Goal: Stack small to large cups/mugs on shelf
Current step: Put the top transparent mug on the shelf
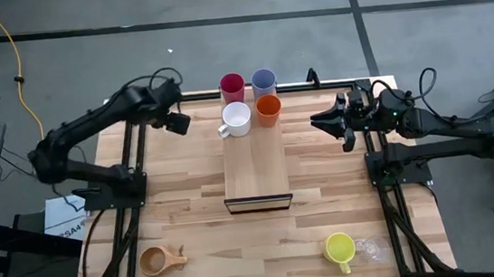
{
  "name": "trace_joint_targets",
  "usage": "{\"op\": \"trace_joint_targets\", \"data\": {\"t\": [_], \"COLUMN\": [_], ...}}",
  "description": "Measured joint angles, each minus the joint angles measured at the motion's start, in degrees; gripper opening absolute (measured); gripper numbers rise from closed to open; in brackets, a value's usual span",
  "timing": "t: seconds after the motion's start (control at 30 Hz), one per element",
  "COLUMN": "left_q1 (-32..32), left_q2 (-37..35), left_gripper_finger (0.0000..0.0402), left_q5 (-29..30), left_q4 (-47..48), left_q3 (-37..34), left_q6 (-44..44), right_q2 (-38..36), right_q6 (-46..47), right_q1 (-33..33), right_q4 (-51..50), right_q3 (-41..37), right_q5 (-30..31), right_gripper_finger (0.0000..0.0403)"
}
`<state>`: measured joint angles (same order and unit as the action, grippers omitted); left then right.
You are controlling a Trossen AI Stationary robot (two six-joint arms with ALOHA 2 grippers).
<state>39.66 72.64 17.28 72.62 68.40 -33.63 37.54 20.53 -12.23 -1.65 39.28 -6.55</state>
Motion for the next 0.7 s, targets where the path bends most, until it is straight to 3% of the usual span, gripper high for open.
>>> {"op": "trace_joint_targets", "data": {"t": [0.3, 0.7], "left_q1": [11.98, 14.07], "left_q2": [12.95, 19.16], "left_gripper_finger": [0.0182, 0.0182], "left_q5": [-2.74, -4.63], "left_q4": [-1.59, -7.05], "left_q3": [0.00, -0.10], "left_q6": [10.92, 20.07], "right_q2": [-0.01, 0.00], "right_q6": [-0.35, -0.47], "right_q1": [0.00, 0.00], "right_q4": [-1.52, -1.81], "right_q3": [0.01, 0.00], "right_q5": [0.00, -0.01], "right_gripper_finger": [0.0087, 0.0087]}}
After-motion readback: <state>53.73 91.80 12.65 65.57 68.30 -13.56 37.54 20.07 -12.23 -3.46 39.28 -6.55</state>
